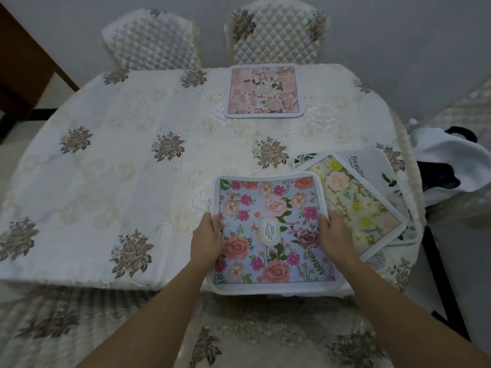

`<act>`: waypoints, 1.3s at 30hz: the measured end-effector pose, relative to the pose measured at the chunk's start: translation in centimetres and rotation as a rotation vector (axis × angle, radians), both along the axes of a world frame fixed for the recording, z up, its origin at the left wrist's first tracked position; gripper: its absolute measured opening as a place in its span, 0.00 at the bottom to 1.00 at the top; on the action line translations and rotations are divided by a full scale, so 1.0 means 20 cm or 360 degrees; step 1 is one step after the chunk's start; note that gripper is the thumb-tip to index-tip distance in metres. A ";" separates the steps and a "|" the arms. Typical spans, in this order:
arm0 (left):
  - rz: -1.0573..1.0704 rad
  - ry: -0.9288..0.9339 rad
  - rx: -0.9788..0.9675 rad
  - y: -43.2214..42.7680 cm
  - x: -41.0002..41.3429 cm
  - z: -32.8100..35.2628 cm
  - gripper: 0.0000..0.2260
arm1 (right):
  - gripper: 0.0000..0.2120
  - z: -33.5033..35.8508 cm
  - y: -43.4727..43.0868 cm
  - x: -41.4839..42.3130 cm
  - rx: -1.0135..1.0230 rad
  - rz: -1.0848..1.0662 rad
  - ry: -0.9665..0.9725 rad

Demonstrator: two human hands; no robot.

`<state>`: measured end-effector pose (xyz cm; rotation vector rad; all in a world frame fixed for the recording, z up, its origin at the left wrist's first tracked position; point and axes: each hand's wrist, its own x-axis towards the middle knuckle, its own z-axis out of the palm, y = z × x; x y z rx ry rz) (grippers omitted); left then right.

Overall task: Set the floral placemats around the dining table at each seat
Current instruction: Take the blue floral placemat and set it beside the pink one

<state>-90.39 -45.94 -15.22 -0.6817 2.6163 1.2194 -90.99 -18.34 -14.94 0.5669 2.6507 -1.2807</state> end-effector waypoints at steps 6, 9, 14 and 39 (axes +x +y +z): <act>-0.0024 0.0243 0.0043 -0.02 -0.04 0.23 0.15 | 0.14 0.25 0.02 -0.03 -0.0034 -0.0052 0.0241; -0.0015 0.0338 0.0080 -0.03 -0.03 0.35 0.16 | 0.12 0.38 0.00 -0.03 -0.0050 -0.0038 0.0355; -0.0003 0.0457 0.0042 -0.09 0.01 0.47 0.17 | 0.15 0.49 -0.03 -0.02 0.0015 0.0053 0.0434; 0.1728 0.0449 -0.0316 -1.33 1.83 0.66 0.16 | 0.18 0.53 -2.04 0.62 -0.0247 0.1714 0.0325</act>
